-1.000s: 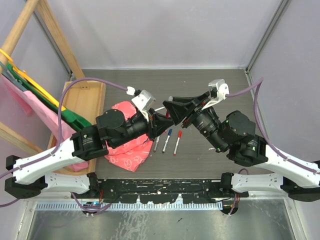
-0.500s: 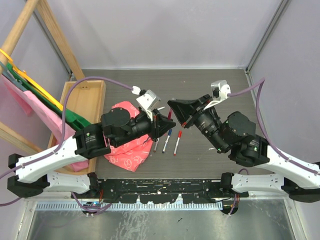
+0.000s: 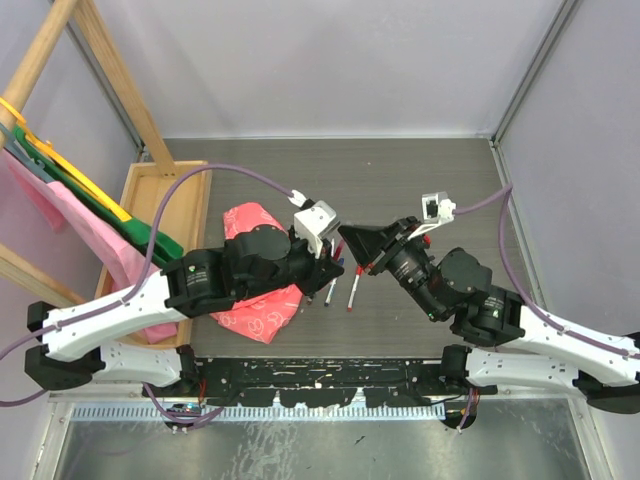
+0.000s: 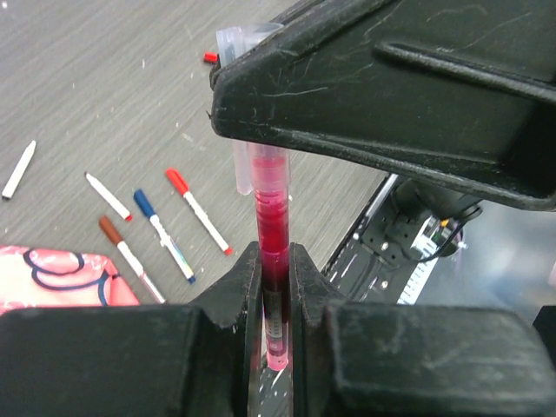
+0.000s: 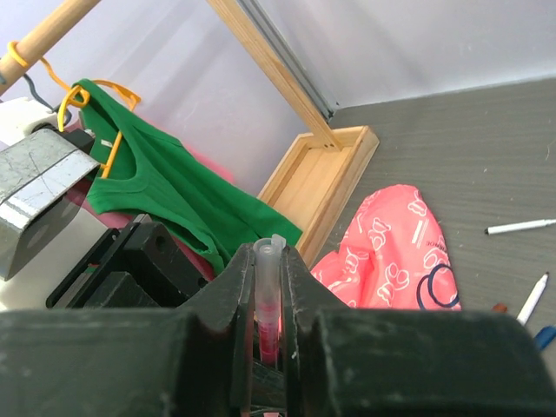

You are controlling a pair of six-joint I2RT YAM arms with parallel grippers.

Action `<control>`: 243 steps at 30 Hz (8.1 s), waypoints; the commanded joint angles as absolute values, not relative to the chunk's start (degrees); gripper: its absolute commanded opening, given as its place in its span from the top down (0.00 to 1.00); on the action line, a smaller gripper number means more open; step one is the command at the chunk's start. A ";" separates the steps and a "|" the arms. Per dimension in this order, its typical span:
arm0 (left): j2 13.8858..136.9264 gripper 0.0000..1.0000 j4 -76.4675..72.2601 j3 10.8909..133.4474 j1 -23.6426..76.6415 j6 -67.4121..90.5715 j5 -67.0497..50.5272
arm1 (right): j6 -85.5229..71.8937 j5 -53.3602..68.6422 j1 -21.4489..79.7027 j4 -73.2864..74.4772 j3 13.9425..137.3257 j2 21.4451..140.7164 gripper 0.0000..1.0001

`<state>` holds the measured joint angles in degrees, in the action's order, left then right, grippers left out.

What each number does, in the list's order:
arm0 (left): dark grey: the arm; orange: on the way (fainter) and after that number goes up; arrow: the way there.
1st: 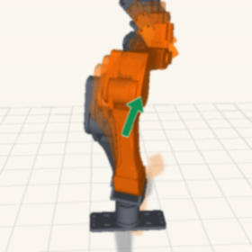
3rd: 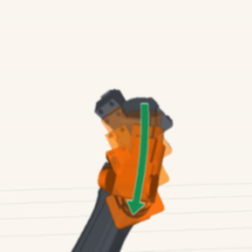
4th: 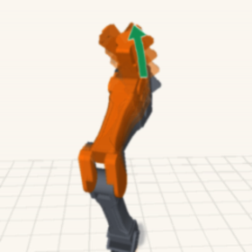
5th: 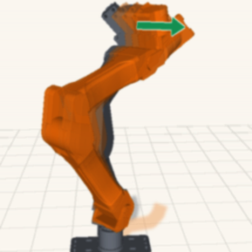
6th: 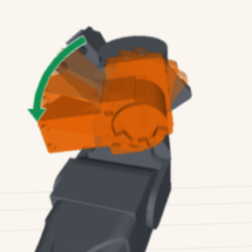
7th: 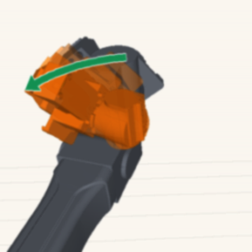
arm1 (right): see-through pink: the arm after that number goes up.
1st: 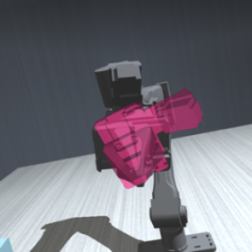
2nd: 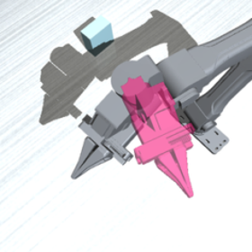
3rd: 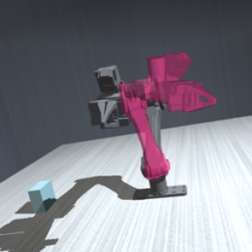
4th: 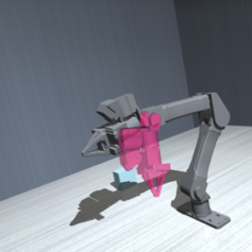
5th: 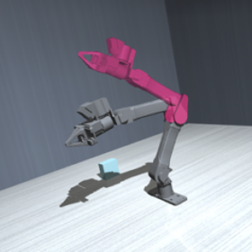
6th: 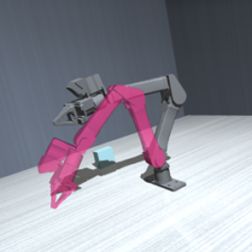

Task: Insert the pens into the pen caps
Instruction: Press the pen cap onto the pen, then place the pen at the center of the board, then pick up the pen from the center of the board.

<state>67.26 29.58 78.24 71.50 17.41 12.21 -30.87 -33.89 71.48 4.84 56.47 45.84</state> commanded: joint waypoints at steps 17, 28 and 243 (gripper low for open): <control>70.73 1.00 13.33 88.54 67.70 20.58 10.30 | -50.89 -43.47 91.05 21.64 42.22 47.24 1.00; 72.06 1.00 14.57 86.29 67.69 20.69 3.67 | -36.58 -58.46 91.05 25.80 58.07 42.90 0.93; 134.24 0.53 48.82 124.19 31.80 -18.61 -5.23 | -34.20 1.84 19.75 37.62 36.41 22.65 0.09</control>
<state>133.71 49.50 121.23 32.45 -16.78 -7.55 -35.53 1.23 20.01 39.77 36.34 22.17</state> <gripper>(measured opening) 0.438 0.909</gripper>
